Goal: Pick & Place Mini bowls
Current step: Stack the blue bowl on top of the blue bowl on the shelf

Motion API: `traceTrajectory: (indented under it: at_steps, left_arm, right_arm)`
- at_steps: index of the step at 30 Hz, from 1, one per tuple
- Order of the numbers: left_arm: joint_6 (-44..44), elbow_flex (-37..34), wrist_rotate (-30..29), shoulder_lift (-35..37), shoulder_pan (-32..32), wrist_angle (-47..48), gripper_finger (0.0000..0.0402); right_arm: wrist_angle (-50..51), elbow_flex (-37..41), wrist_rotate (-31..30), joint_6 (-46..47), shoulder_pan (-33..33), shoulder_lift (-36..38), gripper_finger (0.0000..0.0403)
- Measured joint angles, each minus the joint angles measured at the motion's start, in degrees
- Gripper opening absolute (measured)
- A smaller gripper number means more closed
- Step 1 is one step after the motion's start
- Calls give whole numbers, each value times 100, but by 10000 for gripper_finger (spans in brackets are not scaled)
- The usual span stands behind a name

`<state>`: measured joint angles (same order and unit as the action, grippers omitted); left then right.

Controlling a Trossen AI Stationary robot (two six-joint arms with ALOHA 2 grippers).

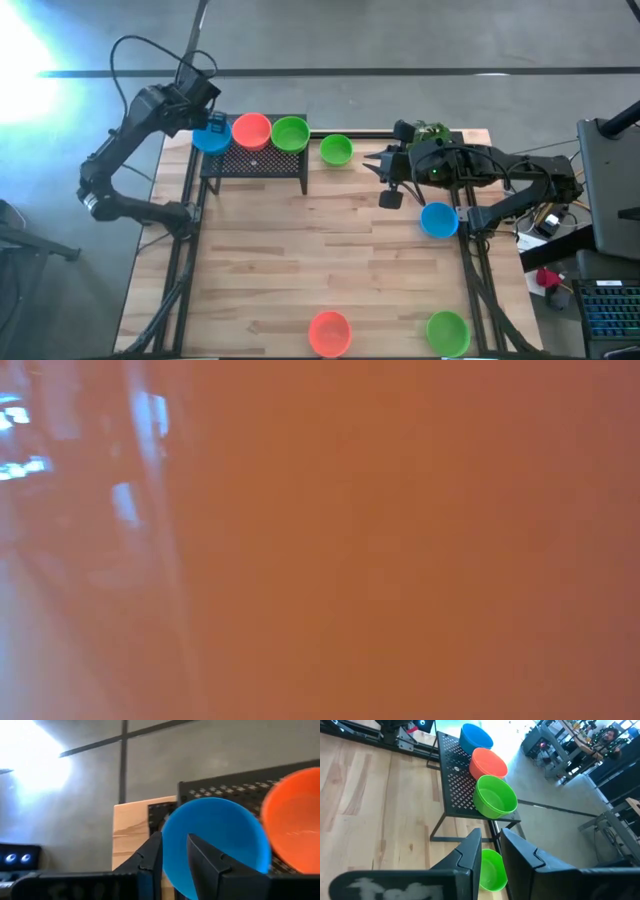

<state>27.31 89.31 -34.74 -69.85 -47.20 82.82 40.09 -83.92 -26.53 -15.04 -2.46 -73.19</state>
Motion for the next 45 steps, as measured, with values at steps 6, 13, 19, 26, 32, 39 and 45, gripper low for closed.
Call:
traceTrajectory:
  at_steps: [6, 13, 19, 26, 32, 39, 45]
  left_arm:
    - [113, -72, 114, 363, 560, 27, 83]
    - [353, -154, 113, 787, 1906, 18, 83]
    - [713, -159, -159, 905, 3367, -21, 83]
    - [1021, -455, -448, 794, 4769, -354, 83]
    - [1043, -977, -531, 752, 5392, -1127, 83]
    - [1043, -1541, -533, 748, 5737, -1862, 83]
    - [1047, -1746, -523, 749, 5878, -2200, 83]
  right_arm:
    - [0, 0, -2, 308, 0, 0, 67]
    - [411, 0, -2, 1257, -2, 91, 64]
    - [1368, 0, -2, 2734, -2, 199, 64]
    - [2669, 23, 416, 4626, -3, 132, 66]
    - [3442, 130, 762, 6034, -10, 31, 62]
    - [3634, 507, 773, 6910, -141, 37, 63]
    - [3634, 990, 1068, 7471, -173, 42, 60]
